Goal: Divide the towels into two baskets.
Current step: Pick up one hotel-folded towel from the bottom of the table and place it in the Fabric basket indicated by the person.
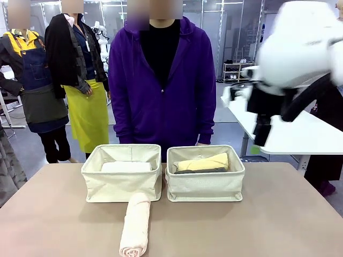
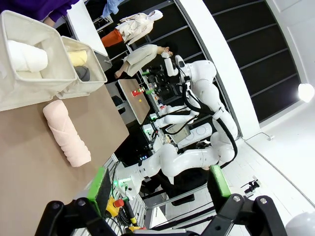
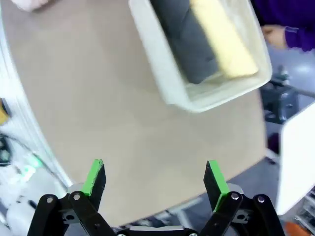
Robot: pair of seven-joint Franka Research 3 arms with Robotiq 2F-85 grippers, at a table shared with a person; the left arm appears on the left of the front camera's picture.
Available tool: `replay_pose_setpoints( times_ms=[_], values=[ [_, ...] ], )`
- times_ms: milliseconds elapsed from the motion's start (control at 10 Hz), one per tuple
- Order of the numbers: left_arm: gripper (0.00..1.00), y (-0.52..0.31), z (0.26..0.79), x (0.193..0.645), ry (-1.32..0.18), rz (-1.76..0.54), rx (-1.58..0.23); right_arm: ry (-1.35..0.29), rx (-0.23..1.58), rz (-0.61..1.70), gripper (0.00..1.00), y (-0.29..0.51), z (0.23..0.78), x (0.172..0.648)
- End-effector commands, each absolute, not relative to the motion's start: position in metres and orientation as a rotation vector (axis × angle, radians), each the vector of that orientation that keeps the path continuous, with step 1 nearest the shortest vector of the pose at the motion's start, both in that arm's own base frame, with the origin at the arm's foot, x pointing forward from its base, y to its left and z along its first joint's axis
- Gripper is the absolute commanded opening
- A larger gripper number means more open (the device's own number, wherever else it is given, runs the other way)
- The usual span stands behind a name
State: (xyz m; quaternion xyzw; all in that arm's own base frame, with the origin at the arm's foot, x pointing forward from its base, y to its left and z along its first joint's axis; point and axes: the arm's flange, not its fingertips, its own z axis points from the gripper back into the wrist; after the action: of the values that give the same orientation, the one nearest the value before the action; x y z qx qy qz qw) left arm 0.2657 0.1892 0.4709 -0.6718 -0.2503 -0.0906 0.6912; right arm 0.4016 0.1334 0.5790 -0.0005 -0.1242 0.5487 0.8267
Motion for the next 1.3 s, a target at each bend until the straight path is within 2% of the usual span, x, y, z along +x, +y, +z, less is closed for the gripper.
replay_pose_setpoints(
  times_ms=[0, 300, 500, 900, 1100, 1200],
  values=[
    [1.00, 0.191, 0.475, 0.264, -0.567, -0.204, -1.521, -0.349, 0.257, 0.946, 1.00, 0.044, 0.579, 0.373],
    [1.00, 0.191, 0.475, 0.264, -0.567, -0.204, -1.521, -0.408, 0.638, 0.620, 1.00, -0.121, 0.546, 0.363],
    [1.00, 0.191, 0.475, 0.264, -0.567, -0.204, -1.521, -0.437, 0.795, 0.479, 1.00, -0.186, 0.507, 0.351],
    [1.00, 0.191, 0.475, 0.264, -0.567, -0.204, -1.521, -0.508, 1.046, 0.239, 1.00, -0.242, 0.403, 0.289],
    [1.00, 0.191, 0.475, 0.264, -0.567, -0.204, -1.521, -0.512, 1.029, 0.163, 1.00, -0.240, 0.377, 0.295],
    [1.00, 0.191, 0.475, 0.264, -0.567, -0.204, -1.521, -0.487, 1.034, 0.203, 1.00, -0.246, 0.393, 0.284]
  ],
)
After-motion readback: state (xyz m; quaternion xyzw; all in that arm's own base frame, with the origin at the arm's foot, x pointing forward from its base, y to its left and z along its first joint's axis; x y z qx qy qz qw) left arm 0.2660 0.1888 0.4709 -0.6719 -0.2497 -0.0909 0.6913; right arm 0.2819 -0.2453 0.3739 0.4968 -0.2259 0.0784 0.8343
